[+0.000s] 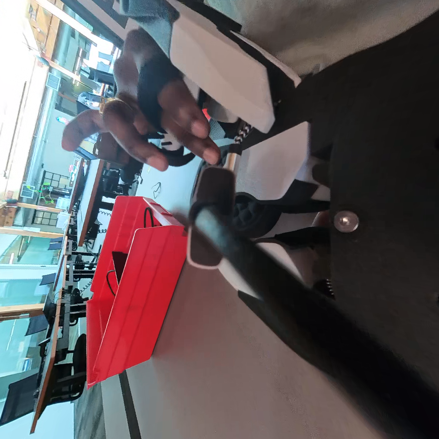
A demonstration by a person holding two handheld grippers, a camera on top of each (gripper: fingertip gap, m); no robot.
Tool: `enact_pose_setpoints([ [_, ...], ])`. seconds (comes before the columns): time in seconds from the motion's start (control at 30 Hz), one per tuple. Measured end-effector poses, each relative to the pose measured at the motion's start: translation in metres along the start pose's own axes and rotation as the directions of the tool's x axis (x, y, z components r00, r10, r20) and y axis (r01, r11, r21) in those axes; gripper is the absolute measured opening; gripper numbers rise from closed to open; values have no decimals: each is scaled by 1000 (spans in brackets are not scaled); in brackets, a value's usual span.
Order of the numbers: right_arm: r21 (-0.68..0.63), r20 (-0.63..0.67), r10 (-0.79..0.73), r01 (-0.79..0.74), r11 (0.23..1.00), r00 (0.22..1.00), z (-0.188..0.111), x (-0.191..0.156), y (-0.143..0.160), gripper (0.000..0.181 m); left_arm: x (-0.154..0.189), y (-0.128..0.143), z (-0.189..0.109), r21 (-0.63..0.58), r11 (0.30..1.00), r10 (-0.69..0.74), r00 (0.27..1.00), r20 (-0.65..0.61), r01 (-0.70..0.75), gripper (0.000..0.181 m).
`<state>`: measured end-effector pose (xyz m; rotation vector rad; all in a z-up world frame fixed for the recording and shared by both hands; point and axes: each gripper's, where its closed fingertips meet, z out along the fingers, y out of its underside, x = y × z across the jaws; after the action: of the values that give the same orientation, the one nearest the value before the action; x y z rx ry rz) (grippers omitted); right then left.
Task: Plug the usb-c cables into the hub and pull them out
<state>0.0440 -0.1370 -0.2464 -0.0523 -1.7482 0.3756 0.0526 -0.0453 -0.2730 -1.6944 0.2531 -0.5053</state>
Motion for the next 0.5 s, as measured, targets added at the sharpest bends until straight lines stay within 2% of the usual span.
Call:
enact_pose_setpoints([
  [0.03, -12, 15, 28, -28, 1000, 999, -1, -1, 0, 12, 1, 1, 1, -7, 1000, 1, 1000, -11, -1, 23],
  [0.27, 22, 106, 168, -171, 985, 980, -4, -2, -4, 12, 11, 4, 2, -32, 999, -2, 996, -89, -1, 27],
  [0.5, 45, 113, 73, -79, 996, 991, -7, -4, -10, 10, 19, 7, 2, -55, 998, -3, 989, -148, -5, 39],
])
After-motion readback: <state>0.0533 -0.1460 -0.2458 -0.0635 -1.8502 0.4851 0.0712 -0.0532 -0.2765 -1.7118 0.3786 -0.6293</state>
